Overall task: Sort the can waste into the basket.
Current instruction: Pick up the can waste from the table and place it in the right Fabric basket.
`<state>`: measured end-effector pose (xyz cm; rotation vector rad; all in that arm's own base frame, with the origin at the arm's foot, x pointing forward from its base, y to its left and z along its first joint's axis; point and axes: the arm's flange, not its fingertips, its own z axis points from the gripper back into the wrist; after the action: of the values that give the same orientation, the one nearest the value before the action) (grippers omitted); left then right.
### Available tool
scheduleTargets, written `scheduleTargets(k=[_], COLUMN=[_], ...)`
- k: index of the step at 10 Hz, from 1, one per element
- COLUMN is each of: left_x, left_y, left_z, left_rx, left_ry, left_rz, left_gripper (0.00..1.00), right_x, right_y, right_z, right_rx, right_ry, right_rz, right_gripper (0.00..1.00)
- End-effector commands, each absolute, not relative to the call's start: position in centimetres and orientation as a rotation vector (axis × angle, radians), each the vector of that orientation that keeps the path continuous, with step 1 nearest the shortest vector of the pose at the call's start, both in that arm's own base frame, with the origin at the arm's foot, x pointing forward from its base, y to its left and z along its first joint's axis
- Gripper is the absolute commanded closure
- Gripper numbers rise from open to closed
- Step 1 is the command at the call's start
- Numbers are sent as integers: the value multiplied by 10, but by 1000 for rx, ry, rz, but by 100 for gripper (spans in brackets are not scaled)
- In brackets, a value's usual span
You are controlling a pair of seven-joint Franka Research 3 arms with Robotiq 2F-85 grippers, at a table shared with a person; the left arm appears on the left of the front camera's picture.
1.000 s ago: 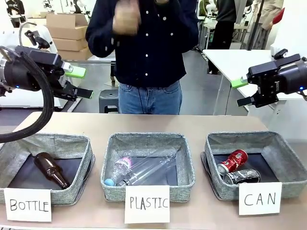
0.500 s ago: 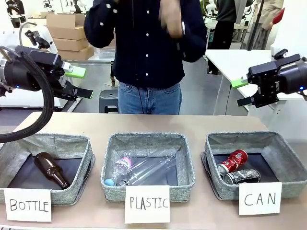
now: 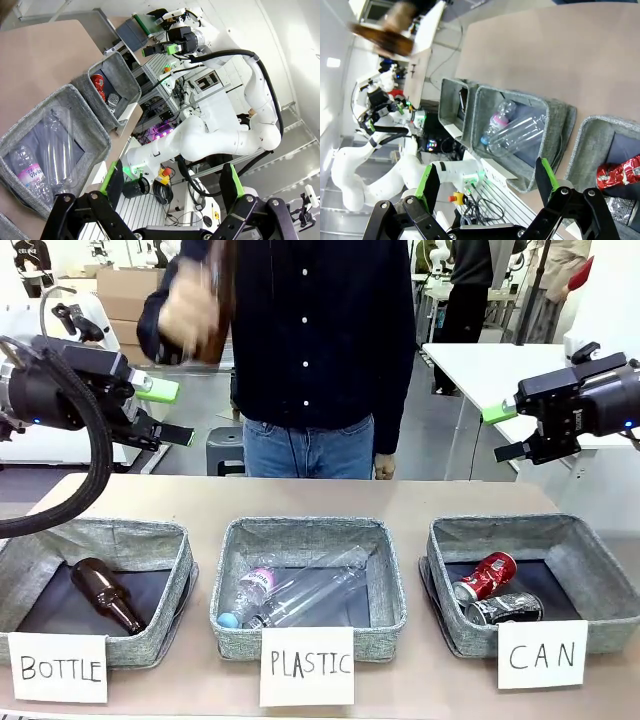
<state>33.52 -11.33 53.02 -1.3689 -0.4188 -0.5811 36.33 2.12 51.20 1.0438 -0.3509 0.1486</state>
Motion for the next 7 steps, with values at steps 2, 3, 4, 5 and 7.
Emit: scheduleTargets(k=[2,3,4,5,7], left_x=[334,334,334,334,334], left_y=[-114,-114,-114,-114,-114], left_z=[529,529,529,529,529], left_rx=[-1387,-1387,-1387,-1387,-1387], left_ry=[-436,-436,-436,-436,-436], left_rz=[-587,-587,-587,-587,-587], left_gripper=[0,0,0,0,0], right_x=[364,364,364,364,364], right_y=[20,20,20,20,20], right_z=[517,517,517,517,517], right_rx=[1035,1035,1035,1035,1035], right_ry=[-354,-354,-354,-354,-354], right_rz=[156,156,156,156,156], right_gripper=[0,0,0,0,0])
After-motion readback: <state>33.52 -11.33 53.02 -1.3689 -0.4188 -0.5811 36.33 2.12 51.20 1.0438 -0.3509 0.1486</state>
